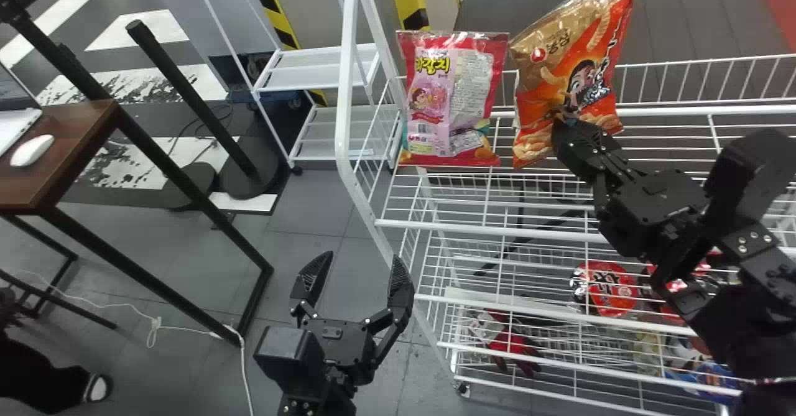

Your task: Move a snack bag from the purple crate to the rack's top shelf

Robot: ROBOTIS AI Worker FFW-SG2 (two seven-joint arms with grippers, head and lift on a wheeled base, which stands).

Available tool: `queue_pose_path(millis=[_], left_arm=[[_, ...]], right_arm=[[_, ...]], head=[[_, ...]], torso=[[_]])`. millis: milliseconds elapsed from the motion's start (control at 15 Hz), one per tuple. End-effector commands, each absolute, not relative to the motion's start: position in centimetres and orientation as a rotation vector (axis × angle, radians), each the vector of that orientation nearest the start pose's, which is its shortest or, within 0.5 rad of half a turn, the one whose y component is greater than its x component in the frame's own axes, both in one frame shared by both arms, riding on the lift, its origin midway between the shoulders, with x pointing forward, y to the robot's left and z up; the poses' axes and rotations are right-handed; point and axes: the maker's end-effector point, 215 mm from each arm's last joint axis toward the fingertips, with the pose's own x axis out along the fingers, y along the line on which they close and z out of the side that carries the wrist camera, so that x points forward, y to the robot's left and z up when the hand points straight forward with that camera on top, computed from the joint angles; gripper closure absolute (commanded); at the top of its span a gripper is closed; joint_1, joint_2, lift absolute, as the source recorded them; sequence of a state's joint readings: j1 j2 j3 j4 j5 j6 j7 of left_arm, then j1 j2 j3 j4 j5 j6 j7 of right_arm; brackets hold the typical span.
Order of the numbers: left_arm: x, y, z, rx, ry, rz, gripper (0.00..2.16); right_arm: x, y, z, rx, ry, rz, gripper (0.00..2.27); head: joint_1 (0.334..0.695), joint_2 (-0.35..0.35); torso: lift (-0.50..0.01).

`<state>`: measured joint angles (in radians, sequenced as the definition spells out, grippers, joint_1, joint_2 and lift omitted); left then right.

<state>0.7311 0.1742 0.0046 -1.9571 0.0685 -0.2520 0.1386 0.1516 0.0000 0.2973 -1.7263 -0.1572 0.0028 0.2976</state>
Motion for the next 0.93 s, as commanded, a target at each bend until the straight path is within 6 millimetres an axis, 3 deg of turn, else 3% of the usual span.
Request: queue_pose_path(millis=[0, 533, 867], left_arm=[[35.8, 28.1, -39.5, 0.081, 0.064, 0.063, 0.13], [35.9, 29.5, -38.5, 0.062, 0.020, 0.086, 0.13], [35.7, 29.9, -38.4, 0.055, -0.002, 0.100, 0.13]], right_arm=[[51.1, 0.6, -34.3, 0.190, -0.053, 0.573, 1.72], [55.8, -2.3, -36.1, 0.261, -0.095, 0.484, 1.72], [57.7, -2.3, -37.5, 0.282, -0.048, 0.495, 1.72]], head=[[0.695, 0.350], [0.695, 0.330], [0.695, 0.316]], torso=[[0.000], [0.000], [0.000]])
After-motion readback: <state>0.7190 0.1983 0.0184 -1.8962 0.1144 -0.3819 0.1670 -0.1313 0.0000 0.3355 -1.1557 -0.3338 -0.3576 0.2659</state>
